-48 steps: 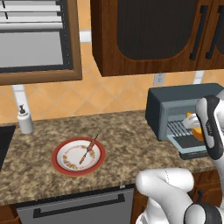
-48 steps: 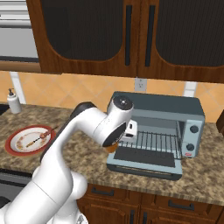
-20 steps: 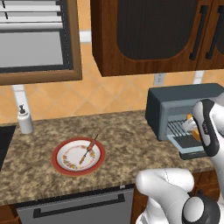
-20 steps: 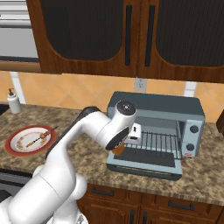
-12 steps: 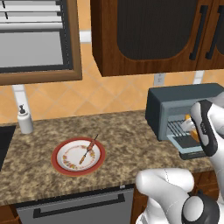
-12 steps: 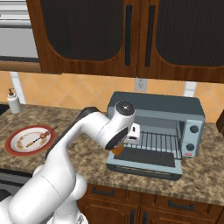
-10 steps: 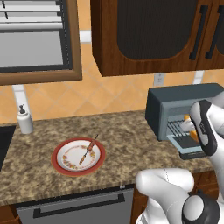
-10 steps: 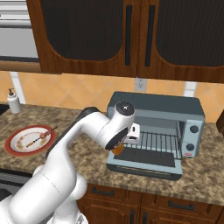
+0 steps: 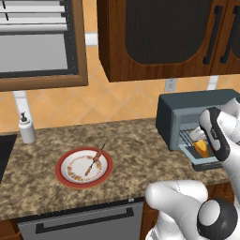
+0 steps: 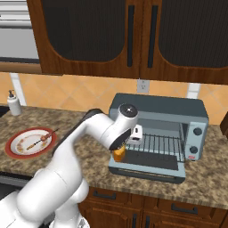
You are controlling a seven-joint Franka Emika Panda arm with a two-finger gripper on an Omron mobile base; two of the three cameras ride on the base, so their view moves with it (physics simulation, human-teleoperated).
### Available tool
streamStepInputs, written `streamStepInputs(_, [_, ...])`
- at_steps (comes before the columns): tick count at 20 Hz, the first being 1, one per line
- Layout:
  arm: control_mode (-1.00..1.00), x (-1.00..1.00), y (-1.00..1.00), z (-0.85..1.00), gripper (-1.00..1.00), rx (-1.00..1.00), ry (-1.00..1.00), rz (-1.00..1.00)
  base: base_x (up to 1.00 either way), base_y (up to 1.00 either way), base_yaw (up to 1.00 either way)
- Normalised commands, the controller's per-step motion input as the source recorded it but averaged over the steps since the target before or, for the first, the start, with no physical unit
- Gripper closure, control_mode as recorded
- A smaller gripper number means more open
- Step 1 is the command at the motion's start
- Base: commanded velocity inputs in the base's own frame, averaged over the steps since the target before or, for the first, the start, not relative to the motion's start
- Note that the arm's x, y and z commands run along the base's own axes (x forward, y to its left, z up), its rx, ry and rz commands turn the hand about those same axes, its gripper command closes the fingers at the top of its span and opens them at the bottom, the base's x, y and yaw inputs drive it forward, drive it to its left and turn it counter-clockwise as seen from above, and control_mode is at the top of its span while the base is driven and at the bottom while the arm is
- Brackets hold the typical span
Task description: Pick up the kebab skewer and baguette bread, and place them inside the toaster oven. Close the toaster oven door and start by setting the timer.
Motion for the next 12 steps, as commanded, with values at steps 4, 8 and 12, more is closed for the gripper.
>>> streamStepInputs(4, [-1.0, 0.12, -0.08, -0.13, -1.0, 0.0, 0.0, 0.03, 0.0, 0.0, 0.0])
streamStepInputs(8, [-1.0, -0.05, -0.06, 0.04, -1.0, 0.0, 0.0, 0.02, 0.0, 0.0, 0.0])
streamStepInputs(12, [-1.0, -0.54, -0.02, 0.27, -1.0, -0.02, 0.02, 0.01, 0.0, 0.0, 0.0])
